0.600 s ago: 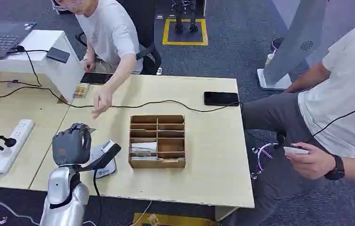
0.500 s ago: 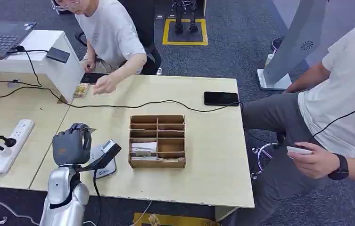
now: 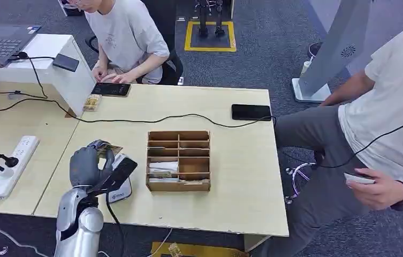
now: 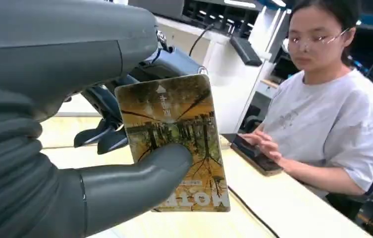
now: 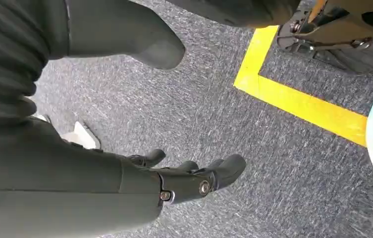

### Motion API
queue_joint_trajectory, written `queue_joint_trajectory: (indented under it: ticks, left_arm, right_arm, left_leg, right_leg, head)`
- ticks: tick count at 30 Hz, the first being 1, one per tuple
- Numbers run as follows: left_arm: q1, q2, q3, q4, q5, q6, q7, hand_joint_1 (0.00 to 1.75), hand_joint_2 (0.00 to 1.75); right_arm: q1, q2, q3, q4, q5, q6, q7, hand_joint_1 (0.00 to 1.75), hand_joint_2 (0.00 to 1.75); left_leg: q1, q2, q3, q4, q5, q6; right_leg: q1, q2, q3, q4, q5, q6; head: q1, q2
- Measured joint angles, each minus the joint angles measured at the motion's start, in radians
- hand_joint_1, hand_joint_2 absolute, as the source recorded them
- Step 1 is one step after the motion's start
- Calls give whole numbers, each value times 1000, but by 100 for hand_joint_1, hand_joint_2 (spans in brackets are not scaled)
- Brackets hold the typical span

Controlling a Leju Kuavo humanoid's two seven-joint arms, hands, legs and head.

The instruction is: Pass the card to the sensor for recognition and then transmit it.

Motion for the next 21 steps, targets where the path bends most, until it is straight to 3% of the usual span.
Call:
queue_joint_trajectory:
  ticks: [10, 21]
  left_arm:
    - [75, -16, 4, -110, 126, -61, -13, 175, 175]
    - [84, -20, 51, -117, 90, -74, 18, 175, 175]
  right_arm:
    - [0, 0, 49, 18, -53, -4, -8, 0, 175]
    - [-1, 0, 83, 24, -84, -3, -4, 0, 175]
  left_leg:
    - [0, 0, 0, 0, 0, 0]
    - [0, 0, 0, 0, 0, 0]
  right_leg:
    - [0, 0, 0, 0, 0, 0]
    - [0, 0, 0, 0, 0, 0]
  head:
    - [0, 0]
    - [0, 0]
